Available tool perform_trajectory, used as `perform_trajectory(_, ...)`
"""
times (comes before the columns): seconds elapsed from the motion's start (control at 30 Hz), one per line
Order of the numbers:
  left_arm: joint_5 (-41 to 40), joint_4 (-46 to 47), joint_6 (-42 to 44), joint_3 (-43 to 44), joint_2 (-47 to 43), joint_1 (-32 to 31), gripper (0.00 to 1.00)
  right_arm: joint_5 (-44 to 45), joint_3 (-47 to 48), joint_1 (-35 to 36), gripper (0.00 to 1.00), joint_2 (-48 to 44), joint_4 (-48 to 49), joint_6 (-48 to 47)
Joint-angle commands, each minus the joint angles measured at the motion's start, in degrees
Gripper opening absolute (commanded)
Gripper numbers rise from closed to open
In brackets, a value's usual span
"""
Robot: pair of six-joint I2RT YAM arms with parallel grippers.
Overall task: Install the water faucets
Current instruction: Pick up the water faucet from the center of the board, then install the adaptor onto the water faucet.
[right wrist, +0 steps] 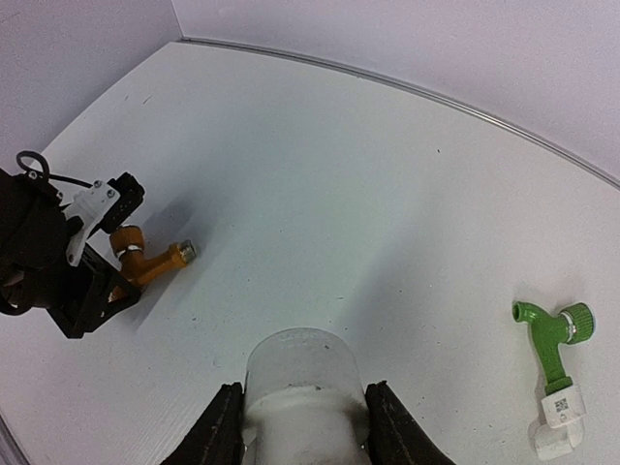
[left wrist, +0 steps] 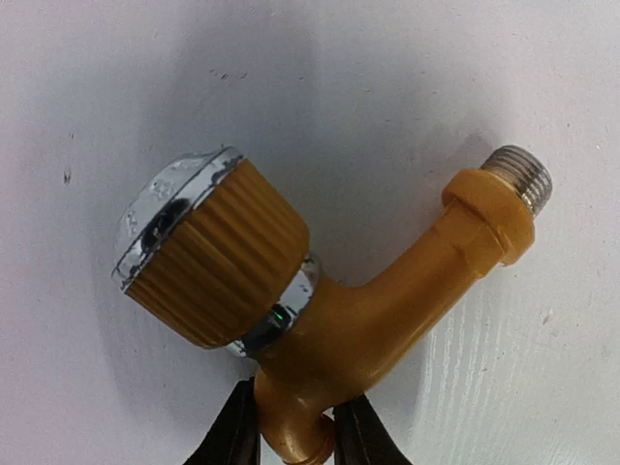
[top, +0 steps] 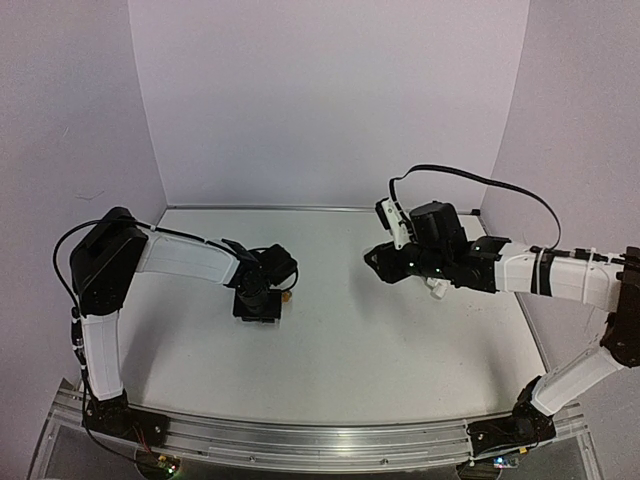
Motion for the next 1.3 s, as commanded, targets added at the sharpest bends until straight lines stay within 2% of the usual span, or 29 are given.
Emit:
perform_trajectory(0.0,-5.1,-0.5,5.2,0.6,-1.2,0.4,0.07,3.0,2.8,-0.1,0.0,1.0,1.5,-4.8)
perform_trajectory(0.07,-5.3,-0.5,7.6,0.8,-2.7,0.5,0.01,2.6,3.2,-0.8,0.0,1.1,1.9,-6.9)
perform_trajectory(0.17,-4.3,0.9,11.5,0.7,-6.2,0.6,0.0,-1.3,4.8,-2.3,0.0,1.5,2.1,-13.1)
perform_trajectory(0.27,-1.7,4.6,16.4,-0.3,-10.8,0.7,0.0,-7.9,5.8,-2.8,0.0,1.3,2.0,-25.7)
perform_trajectory(0.43,11.6,8.6,23.6,1.1,-16.8,1.4,0.0,-26.3,5.7,-2.9,0.0,-1.4,1.3,-51.9)
perform_trajectory(0.5,19.1,8.5,24.5,2.1,-17.5,2.5,0.0,-29.0,7.4,-2.9,0.0,-0.9,-0.8,-60.0)
perform_trajectory(0.6,29.9,8.5,24.0,2.8,-18.7,4.8,0.0,-30.3,14.9,-2.8,0.0,3.2,-8.5,-70.8)
perform_trajectory(0.9,53.2,9.7,27.8,-2.9,-24.3,13.9,0.0,-32.6,32.5,-2.7,0.0,12.9,-17.9,-84.9)
perform_trajectory(1.27,60.9,9.8,37.0,-6.9,-27.4,17.6,0.0,-23.4,44.6,3.4,0.0,21.7,-25.7,-92.7)
